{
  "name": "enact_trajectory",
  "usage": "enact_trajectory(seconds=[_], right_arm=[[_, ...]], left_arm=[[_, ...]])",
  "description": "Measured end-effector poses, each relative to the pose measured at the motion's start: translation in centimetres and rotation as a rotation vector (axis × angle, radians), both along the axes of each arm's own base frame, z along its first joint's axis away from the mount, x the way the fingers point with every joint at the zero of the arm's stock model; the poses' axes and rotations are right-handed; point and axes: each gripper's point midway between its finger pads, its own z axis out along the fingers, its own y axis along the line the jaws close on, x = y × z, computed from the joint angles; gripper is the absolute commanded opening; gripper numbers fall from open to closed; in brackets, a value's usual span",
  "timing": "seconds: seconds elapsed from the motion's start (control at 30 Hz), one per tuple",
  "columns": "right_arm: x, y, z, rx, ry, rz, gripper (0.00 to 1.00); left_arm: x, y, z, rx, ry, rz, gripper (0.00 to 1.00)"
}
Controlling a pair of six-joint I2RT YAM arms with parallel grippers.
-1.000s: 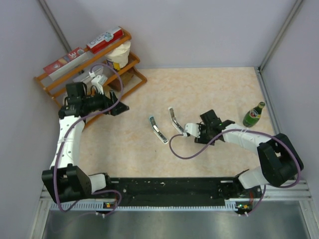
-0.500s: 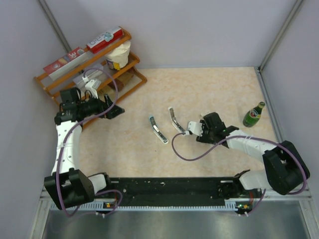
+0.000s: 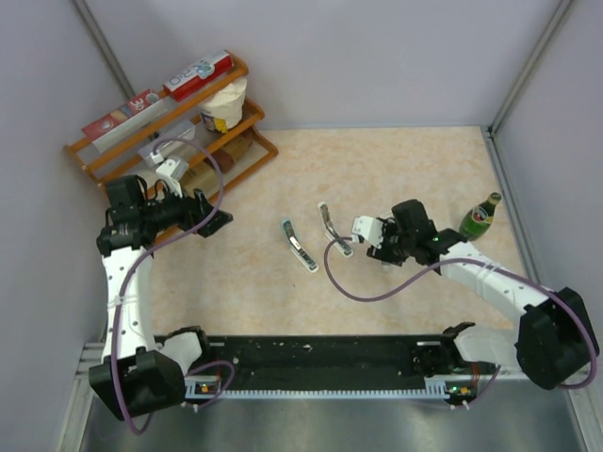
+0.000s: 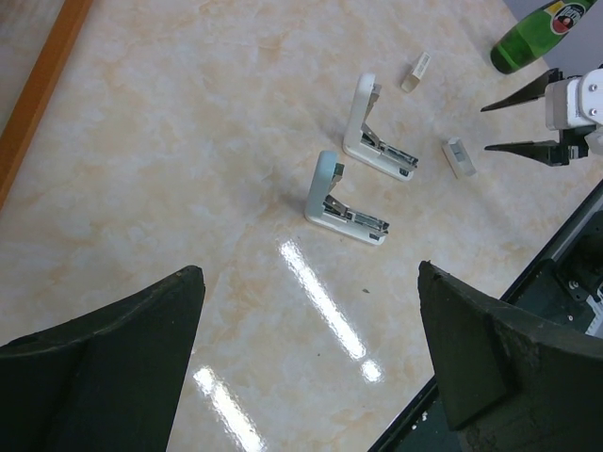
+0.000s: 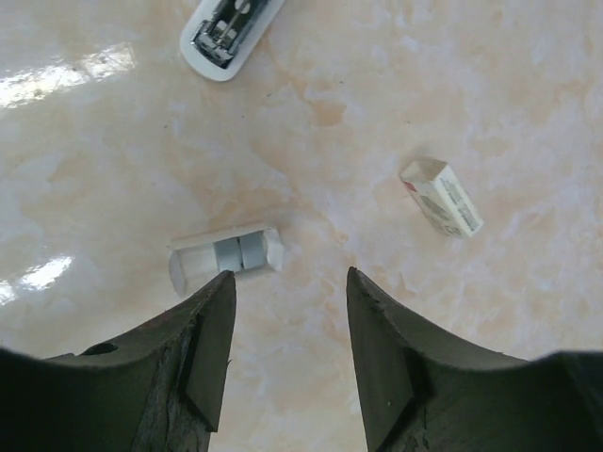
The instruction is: Load the staples into the stapler
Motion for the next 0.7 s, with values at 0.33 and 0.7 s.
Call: enact_trajectory(seconds=[0.33,0.7], right_arm=[[-1.4,1.0,-3.4,0.001,0.262,0.016,0.38],[-1.3,1.1,-3.2,0.041,0.393,0.010,0.42]], left_arm=[[-0.2,0.4,-1.5,-0.007,0.034,0.013,0.98],[0.0,0.6,-1.8,-0.012,0.033,0.023,0.98]])
